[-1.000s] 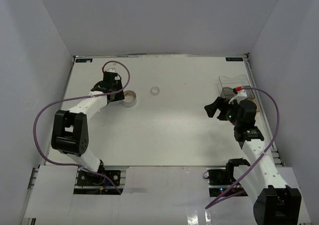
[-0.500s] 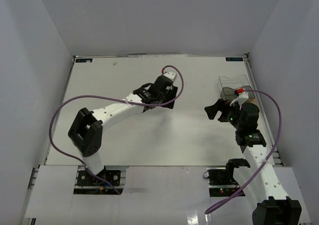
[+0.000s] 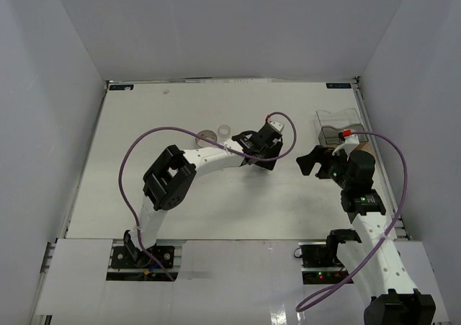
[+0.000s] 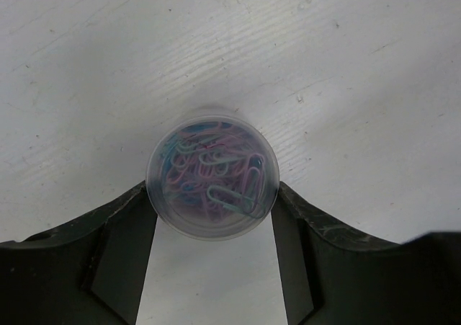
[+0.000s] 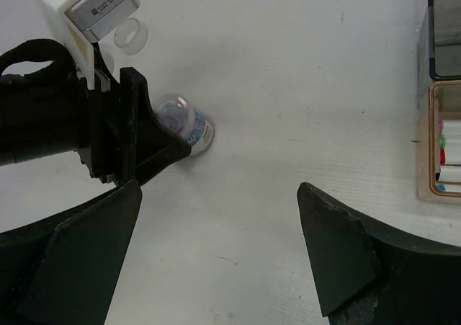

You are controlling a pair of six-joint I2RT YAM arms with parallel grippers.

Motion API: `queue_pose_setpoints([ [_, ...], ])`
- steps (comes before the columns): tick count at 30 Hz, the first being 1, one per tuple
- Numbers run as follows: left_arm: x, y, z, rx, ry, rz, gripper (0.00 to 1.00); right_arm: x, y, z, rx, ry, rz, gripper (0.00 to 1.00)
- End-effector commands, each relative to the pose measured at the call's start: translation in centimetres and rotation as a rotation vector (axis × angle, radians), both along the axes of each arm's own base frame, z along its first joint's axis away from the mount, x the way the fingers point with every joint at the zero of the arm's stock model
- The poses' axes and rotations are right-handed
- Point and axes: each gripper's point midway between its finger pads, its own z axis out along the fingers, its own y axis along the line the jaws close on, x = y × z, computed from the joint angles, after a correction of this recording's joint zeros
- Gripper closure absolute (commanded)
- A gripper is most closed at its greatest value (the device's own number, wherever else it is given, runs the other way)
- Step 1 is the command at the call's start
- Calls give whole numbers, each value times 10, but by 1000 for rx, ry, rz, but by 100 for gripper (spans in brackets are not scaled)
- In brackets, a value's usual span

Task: Sort the stationery into containers
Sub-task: Place the stationery at the center of the board, then pick up the stationery from the center of the board.

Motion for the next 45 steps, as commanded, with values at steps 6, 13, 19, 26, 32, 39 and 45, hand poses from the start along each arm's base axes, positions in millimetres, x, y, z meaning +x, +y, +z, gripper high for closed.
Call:
queue_pose_setpoints([
  [6, 5, 6, 27, -53, -51, 55, 6, 2, -1, 7, -46, -33, 19, 5],
  [13, 24, 22, 97, -150, -140, 88, 2, 1, 12, 17, -87, -52, 85, 5],
  [19, 53, 97, 138, -186, -183, 226, 2, 9, 37, 26, -157, -40, 147, 5],
  [26, 65, 256, 182, -208, -277, 498, 2, 14, 91, -3, -270, 53, 257, 5],
  [32, 42, 343, 163, -176, -313, 654, 2, 26, 121, -26, -396, 99, 235, 4],
  [39, 28, 373, 133, -158, -311, 731, 2, 48, 122, -48, -496, 156, 154, 1],
  [45, 26, 385, 126, -108, -310, 772, 2, 62, 135, -59, -519, 188, 170, 0],
])
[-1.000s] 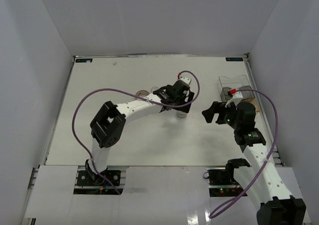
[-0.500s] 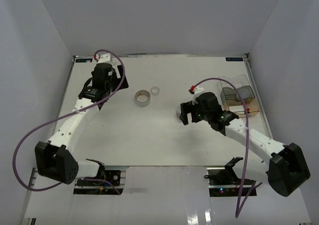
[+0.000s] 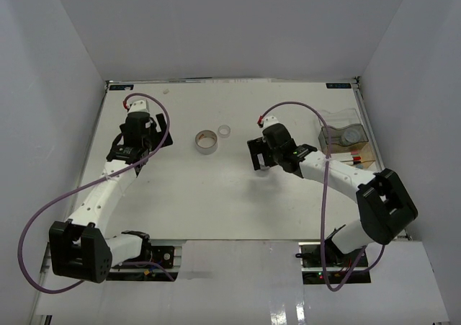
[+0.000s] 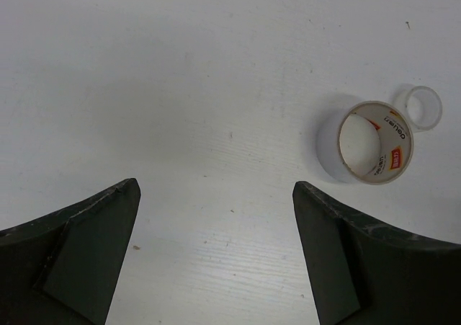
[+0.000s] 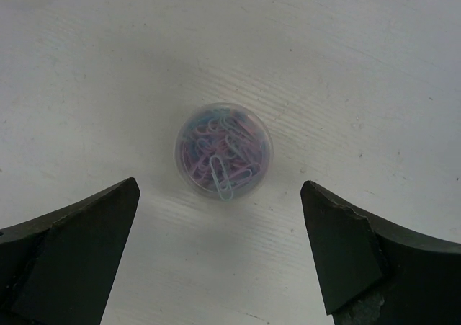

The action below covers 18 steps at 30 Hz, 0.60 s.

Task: Sort the stationery into containers
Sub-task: Pick up the stationery from the center of the board.

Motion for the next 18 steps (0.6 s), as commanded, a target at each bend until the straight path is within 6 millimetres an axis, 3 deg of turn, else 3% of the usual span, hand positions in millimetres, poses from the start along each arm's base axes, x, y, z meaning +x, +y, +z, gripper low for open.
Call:
queue_pose_setpoints([
  [1, 3, 11, 10, 26, -39, 37, 2, 18, 10, 12, 0, -39, -13, 0],
  [4, 2, 13, 10, 27, -40, 44, 2, 21, 13, 7, -12, -22, -9, 0],
  [15, 3, 13, 12, 15, -44, 39, 2, 24, 15, -10, -44, 18, -16, 21],
  [18, 3, 12, 12, 13, -44, 35, 2, 24, 14, -14, -49, 25, -19, 23],
])
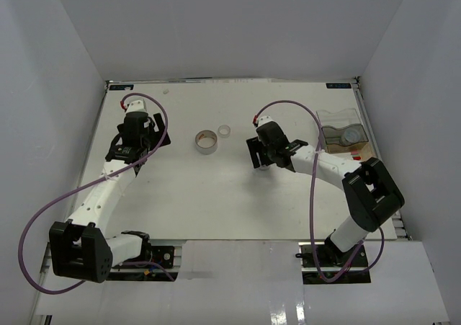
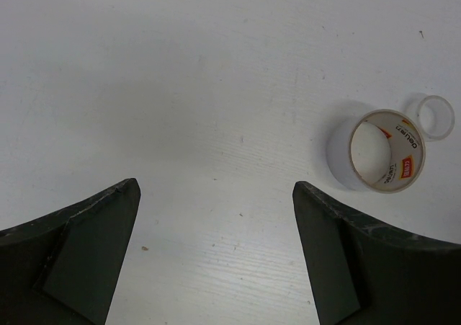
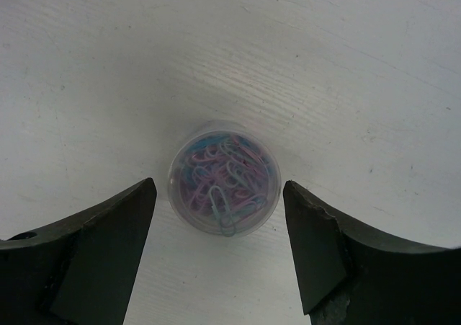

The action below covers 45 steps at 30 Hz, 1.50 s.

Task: Sort the stationery into containers
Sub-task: Pick up the stationery from the center of the board, then place the stationery in the storage box.

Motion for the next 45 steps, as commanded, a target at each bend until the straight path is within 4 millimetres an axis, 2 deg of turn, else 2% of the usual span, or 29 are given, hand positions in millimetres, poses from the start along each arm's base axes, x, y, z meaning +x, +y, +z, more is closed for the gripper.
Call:
queue_pose_setpoints([
  [1, 2, 1, 11, -8, -39, -3, 2, 8, 5, 7, 6, -26, -10, 23],
  [5, 2, 0, 11, -10, -41, -6, 2, 7, 5, 4, 8, -22, -10, 23],
  [8, 2, 0, 11, -9, -40, -8, 2, 7, 5, 4, 9, -24, -11, 27],
  [12, 2, -1, 12, -11, -42, -10, 2, 7, 2, 4, 0, -27, -20, 45],
  [16, 1, 0, 12, -10, -43, -8, 2, 9, -5, 12, -12, -52, -47, 53],
  [19, 1, -1, 11, -14, -43, -10, 2, 15, -19, 32, -19, -107, -83, 56],
  [22, 1, -2, 12, -17, -43, -17, 2, 27, -43, 60, 10, -163, -139, 57],
  [23, 1, -2, 12, -18, -42, -17, 2, 33, -60, 75, 24, -194, -178, 57],
  [25, 1, -3, 12, -19, -42, -20, 2, 40, -81, 87, 35, -219, -227, 56],
  [26, 1, -3, 11, -21, -41, -22, 2, 48, -107, 99, 46, -246, -292, 56],
  [28, 1, -3, 10, -22, -39, -23, 2, 54, -130, 105, 62, -254, -340, 55],
  [29, 1, -4, 10, -23, -39, -26, 2, 59, -157, 112, 67, -271, -408, 55],
  [31, 1, -4, 12, -23, -43, -25, 2, 64, -177, 117, 83, -284, -458, 55],
  [32, 1, -4, 11, -23, -40, -26, 2, 68, -196, 120, 86, -293, -505, 55],
  [34, 1, -4, 11, -23, -43, -25, 2, 75, -220, 119, 85, -286, -567, 55],
  [36, 1, -4, 11, -24, -42, -27, 2, 81, -231, 122, 94, -291, -596, 55],
  [37, 1, -4, 11, -24, -40, -26, 2, 85, -243, 119, 96, -283, -629, 55],
  [39, 1, -4, 11, -24, -42, -26, 2, 93, -246, 122, 107, -295, -632, 55],
  [40, 1, -4, 12, -23, -46, -27, 2, 95, -261, 117, 99, -284, -665, 55],
  [45, 1, -4, 11, -24, -43, -26, 2, 110, -266, 110, 108, -265, -660, 55],
])
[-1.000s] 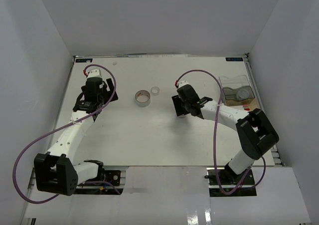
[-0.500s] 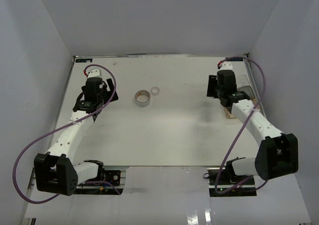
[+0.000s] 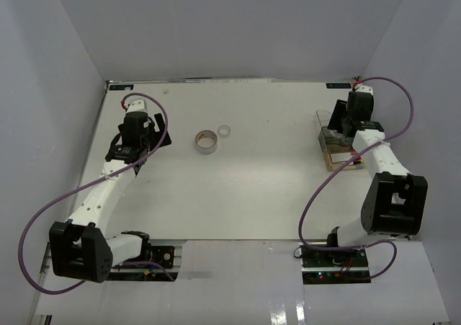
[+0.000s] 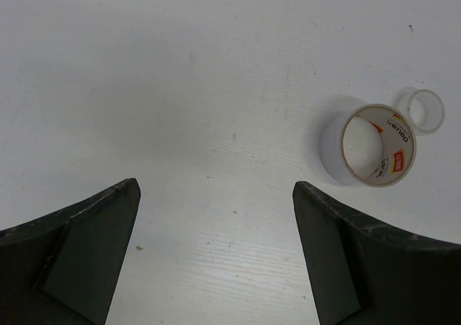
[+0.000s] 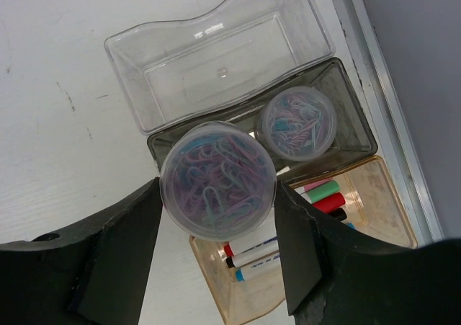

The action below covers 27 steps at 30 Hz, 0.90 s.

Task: Sort the stationery into containers
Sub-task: Place the stationery in the storage box.

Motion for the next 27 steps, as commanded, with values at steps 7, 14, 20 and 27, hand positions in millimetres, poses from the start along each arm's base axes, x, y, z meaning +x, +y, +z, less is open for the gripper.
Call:
queue_pose_setpoints([
  [7, 2, 0, 11, -7, -43, -7, 2, 33, -3, 9, 16, -57, 11, 53],
  [14, 2, -2, 11, -14, -42, -15, 2, 31, -4, -16, 14, 4, 11, 43],
  [20, 2, -4, 8, -19, -35, -22, 2, 29, -3, -25, 21, 21, 8, 25],
  [27, 3, -6, 7, -24, -28, -34, 2, 24, -1, -2, 20, -31, 19, 9],
])
